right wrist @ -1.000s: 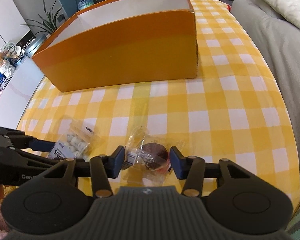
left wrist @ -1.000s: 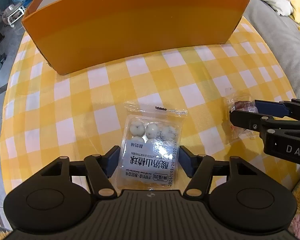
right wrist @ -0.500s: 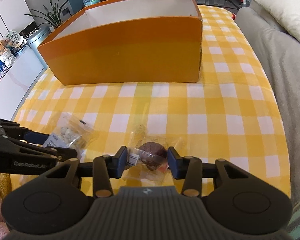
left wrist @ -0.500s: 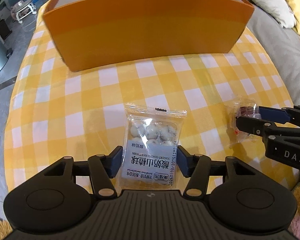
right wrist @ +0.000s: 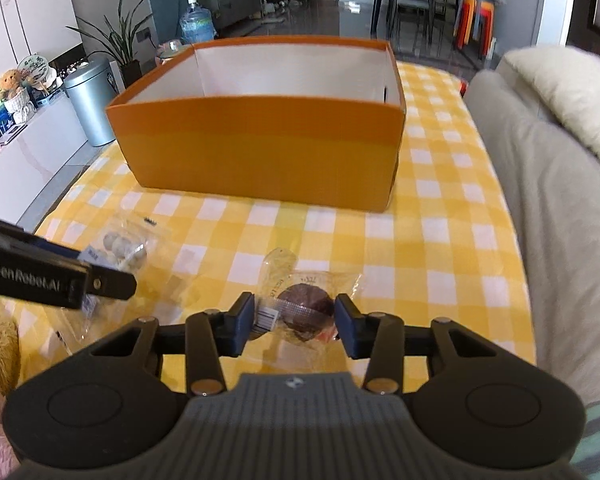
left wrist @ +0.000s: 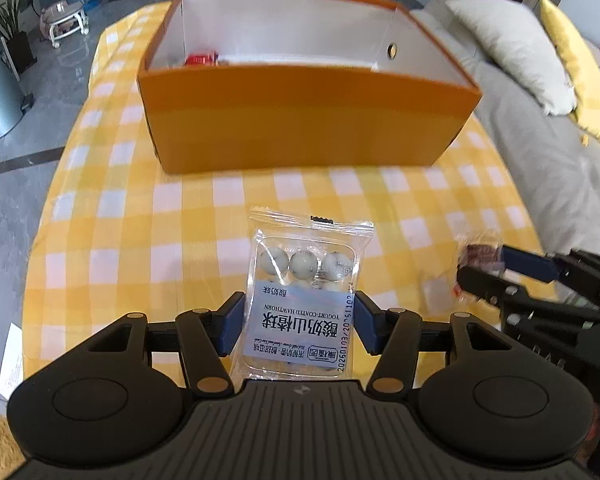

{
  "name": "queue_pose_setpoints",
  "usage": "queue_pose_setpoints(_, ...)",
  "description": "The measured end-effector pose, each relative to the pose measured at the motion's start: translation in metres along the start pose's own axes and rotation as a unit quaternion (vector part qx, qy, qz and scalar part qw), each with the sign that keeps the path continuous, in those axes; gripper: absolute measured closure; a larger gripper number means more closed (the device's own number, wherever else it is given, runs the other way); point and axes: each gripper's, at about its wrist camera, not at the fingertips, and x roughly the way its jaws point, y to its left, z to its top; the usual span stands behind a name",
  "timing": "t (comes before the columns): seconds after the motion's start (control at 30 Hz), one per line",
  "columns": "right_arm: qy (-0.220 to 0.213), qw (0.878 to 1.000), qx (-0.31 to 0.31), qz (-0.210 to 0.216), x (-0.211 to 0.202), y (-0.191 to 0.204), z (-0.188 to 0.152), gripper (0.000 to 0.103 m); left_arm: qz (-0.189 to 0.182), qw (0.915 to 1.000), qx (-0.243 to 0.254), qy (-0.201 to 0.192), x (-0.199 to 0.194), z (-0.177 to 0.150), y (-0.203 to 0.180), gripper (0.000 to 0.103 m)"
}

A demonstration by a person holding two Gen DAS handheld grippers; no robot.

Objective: Organize snacks
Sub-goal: 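Lift both held packs and carry them over the orange box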

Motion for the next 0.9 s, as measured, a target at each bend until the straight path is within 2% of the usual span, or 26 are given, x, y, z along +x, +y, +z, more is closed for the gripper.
queue_pose_setpoints(0.47, -0.046, 0.999, 0.005, 0.015, -0.041, 0.001, 0.020, 0.061, -0.009, 0.9980, -0.005, -0.062, -0.044, 0.030, -0.001, 0.038)
queue_pose_setpoints(0.7, -0.079, 0.997, -0.009, 0.018, -0.056, -0.004, 0.058, 0.061, -0.012, 0.9950, 0.011, -0.098, -0.063, 0.068, -0.003, 0.038)
queue_pose_setpoints(0.9, -0.098, 0.995, -0.007, 0.025, -0.056, -0.013, 0.105, 0.061, -0.021, 0.9929, 0.031, -0.113, -0.062, 0.107, -0.011, 0.038)
